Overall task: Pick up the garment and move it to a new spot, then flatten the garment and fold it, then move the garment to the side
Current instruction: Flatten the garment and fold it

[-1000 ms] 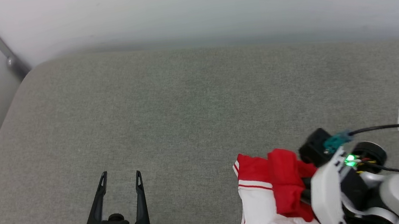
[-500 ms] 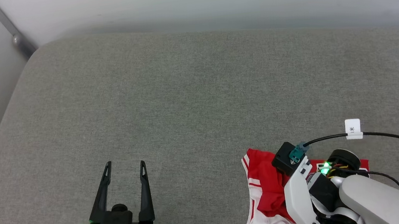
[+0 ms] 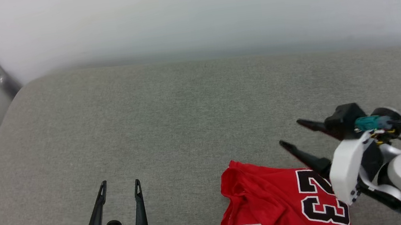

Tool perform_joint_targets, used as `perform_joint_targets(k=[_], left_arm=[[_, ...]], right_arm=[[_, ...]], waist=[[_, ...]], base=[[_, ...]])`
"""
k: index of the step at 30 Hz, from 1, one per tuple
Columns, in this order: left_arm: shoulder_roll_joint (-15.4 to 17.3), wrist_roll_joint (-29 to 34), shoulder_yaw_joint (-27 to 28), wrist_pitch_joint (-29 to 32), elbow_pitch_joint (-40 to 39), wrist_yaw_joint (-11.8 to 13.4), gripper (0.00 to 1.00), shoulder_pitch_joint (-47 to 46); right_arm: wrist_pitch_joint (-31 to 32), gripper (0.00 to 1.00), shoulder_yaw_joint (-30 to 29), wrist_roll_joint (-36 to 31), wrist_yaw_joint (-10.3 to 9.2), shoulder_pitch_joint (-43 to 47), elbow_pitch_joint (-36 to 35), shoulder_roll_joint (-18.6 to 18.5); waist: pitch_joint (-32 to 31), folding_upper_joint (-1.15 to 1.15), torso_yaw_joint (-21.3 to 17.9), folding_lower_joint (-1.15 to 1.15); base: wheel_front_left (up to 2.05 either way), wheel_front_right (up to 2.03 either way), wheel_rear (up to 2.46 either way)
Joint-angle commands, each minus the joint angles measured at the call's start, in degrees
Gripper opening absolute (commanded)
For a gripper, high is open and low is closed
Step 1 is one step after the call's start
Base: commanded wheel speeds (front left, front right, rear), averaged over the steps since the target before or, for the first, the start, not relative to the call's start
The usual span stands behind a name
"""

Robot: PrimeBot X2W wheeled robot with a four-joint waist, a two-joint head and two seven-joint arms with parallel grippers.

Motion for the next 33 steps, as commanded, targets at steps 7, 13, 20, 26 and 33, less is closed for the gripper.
perform_joint_targets(k=[7, 13, 20, 26, 33], left_arm=[[-0.1, 0.4, 0.9, -0.1, -1.1, -0.5, 1.00, 1.3], [-0.5, 0.4, 1.4, -0.1, -1.4, -0.9, 1.00, 1.8], [-1.0, -0.1, 2.4, -0.1, -2.1, -1.3, 1.00, 2.7], [-1.3, -0.3, 3.5, -0.1, -2.5, -2.0, 1.00, 3.5], [-1.7, 0.1, 4.4, -0.1, -2.7, -2.7, 1.00, 4.6]], right_arm=[[-12.9, 1.00, -21.6, -13.6, -0.03, 8.3, -1.1, 5.0], [-22.2, 1.00, -36.4, -24.1, -0.03, 16.5, -1.2, 13.7], [-25.7, 1.00, -46.3, -30.2, -0.03, 26.1, -4.1, 23.8], [-26.0, 1.00, -50.7, -31.4, -0.02, 33.6, -7.4, 29.0], [-26.0, 1.00, -50.9, -29.6, -0.02, 39.2, -10.1, 30.0]], waist=[[-1.4, 0.00, -4.1, 0.00], [-2.1, 0.00, -5.0, 0.00], [-2.8, 0.00, -5.3, 0.00], [-3.2, 0.00, -5.0, 0.00], [-3.8, 0.00, -4.5, 0.00]], base=[[0.00, 0.00, 0.00], [0.00, 0.00, 0.00], [0.00, 0.00, 0.00], [0.00, 0.00, 0.00], [0.00, 0.00, 0.00]])
